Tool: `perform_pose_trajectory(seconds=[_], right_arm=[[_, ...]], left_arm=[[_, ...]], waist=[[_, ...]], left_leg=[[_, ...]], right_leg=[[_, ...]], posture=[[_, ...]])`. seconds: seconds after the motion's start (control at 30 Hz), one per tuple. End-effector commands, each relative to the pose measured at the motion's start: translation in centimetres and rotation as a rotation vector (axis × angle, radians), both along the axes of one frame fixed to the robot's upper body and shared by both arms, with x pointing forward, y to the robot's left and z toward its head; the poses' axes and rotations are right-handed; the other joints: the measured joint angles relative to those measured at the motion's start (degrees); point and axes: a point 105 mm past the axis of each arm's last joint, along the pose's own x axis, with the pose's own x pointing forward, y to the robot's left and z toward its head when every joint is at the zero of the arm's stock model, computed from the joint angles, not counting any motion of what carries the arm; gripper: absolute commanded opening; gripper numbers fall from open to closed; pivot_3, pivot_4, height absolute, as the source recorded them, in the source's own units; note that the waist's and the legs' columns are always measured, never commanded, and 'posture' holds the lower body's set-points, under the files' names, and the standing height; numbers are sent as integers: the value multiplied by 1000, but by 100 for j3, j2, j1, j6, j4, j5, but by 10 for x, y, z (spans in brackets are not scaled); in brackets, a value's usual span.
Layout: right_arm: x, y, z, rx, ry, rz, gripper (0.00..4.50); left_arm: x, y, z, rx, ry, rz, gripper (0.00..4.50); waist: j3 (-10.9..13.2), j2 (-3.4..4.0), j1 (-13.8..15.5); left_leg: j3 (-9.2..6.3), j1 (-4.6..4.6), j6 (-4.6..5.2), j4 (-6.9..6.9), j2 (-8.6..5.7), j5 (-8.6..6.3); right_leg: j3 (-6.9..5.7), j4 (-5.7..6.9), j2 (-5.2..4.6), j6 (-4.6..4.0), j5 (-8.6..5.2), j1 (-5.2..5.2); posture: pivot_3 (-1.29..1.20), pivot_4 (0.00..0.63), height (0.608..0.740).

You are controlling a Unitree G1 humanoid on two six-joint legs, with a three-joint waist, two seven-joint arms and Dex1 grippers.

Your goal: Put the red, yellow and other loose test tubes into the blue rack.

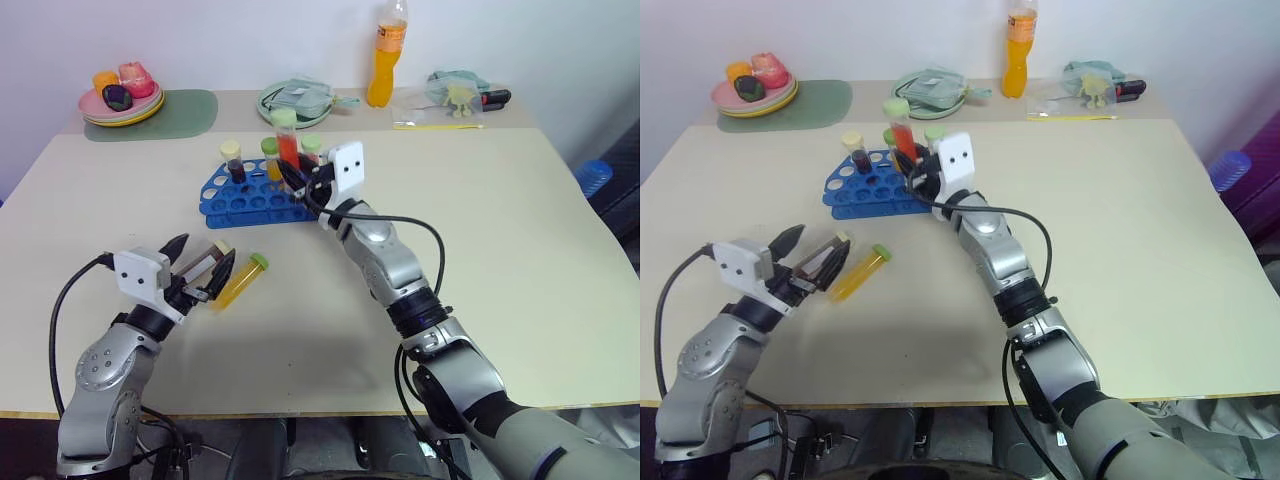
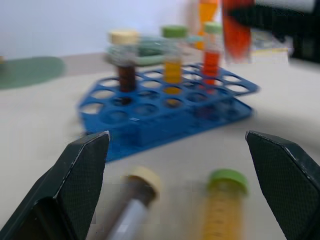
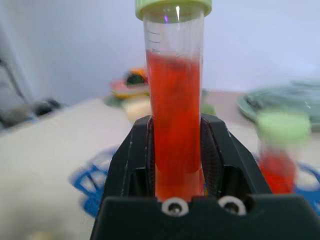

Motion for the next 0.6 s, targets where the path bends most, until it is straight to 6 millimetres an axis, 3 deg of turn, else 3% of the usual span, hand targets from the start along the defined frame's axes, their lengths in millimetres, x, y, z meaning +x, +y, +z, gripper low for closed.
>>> perform_pose_trajectory(seconds=[0.03, 0.6], right_arm=[[6, -1, 17, 24, -90, -41, 775], [22, -3, -4, -35, -63, -124, 775]], left_arm=[[-6, 0, 15, 27, -48, 3, 4500], [-11, -12, 17, 33, -19, -35, 4500]], waist=[[0, 0, -13], [1, 2, -152]], left_leg=[[0, 0, 0, 0, 0, 0], [-5, 1, -8, -1, 4, 4]], right_leg=[[1, 1, 0, 0, 0, -1], [2, 10, 4, -1, 0, -4]], posture=[[0, 150, 729], [0, 150, 729]])
